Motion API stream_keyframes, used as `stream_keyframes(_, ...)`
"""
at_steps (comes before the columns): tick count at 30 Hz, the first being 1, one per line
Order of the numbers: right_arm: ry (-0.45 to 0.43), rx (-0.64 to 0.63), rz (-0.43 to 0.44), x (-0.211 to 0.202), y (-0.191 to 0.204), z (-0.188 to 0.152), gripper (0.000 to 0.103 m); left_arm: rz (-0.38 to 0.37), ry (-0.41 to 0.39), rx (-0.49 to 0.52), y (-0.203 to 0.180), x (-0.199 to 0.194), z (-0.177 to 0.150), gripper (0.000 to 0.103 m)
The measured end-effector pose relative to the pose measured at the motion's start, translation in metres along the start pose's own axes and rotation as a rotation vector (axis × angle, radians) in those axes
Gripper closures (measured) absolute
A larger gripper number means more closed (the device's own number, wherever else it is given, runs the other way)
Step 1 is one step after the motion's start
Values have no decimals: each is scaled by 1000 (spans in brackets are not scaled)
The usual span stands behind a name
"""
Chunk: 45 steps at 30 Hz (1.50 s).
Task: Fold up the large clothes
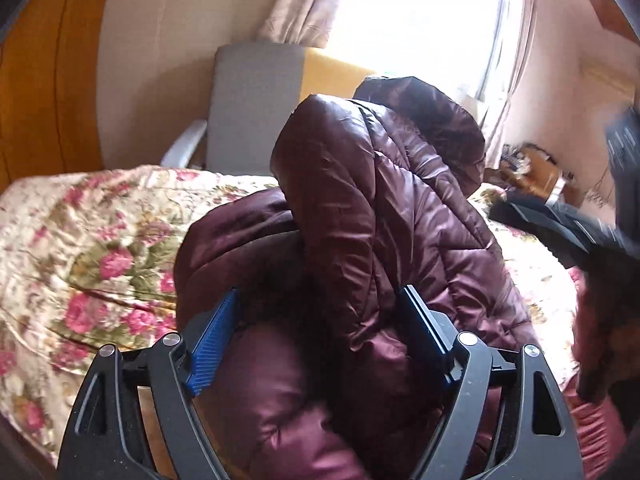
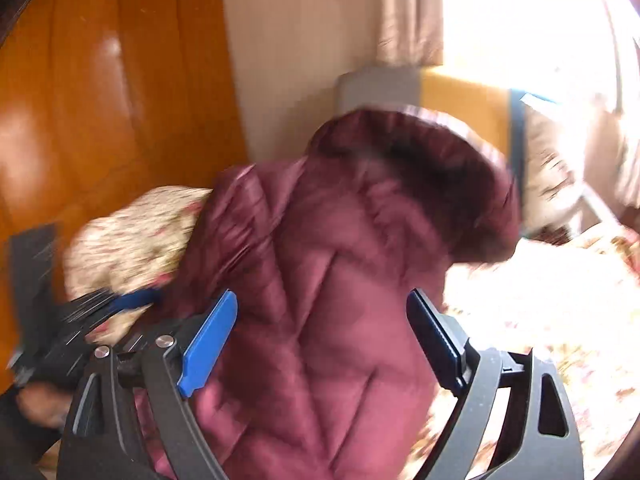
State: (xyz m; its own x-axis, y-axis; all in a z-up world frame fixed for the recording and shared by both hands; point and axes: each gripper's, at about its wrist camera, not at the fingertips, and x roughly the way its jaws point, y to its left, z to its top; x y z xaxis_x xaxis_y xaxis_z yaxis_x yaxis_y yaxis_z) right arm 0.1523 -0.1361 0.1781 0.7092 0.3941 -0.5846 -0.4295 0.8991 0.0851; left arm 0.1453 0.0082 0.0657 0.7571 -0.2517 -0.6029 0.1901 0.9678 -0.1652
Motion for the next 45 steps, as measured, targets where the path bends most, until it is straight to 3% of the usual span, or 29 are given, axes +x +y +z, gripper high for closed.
stream_keyframes(4, 38, -18, -31, 35, 6, 30, 24, 114, -22, -11, -3, -7, -4, 13)
stream_keyframes(8, 100, -51, -32, 71, 18, 41, 23, 204, -10, -71, 9, -7, -12, 13)
stream_keyframes(14, 191, -94, -47, 118, 16, 43, 21, 214, 14, -116, 29, 3, -20, 13)
stream_keyframes(21, 266, -130, -122, 165, 18, 14, 18, 189, 47, -196, 39, 18, -26, 12)
stream_keyframes(29, 214, -91, -92, 150, 17, 18, 18, 142, 19, -191, 33, -14, -23, 4)
stream_keyframes(38, 110, 20, -85, 102, -10, 26, 5, 109, -50, -144, 13, -48, -10, 4)
stream_keyframes(45, 91, 132, -22, 76, -32, 24, 2, -6, -38, -182, 6, -53, 8, 4)
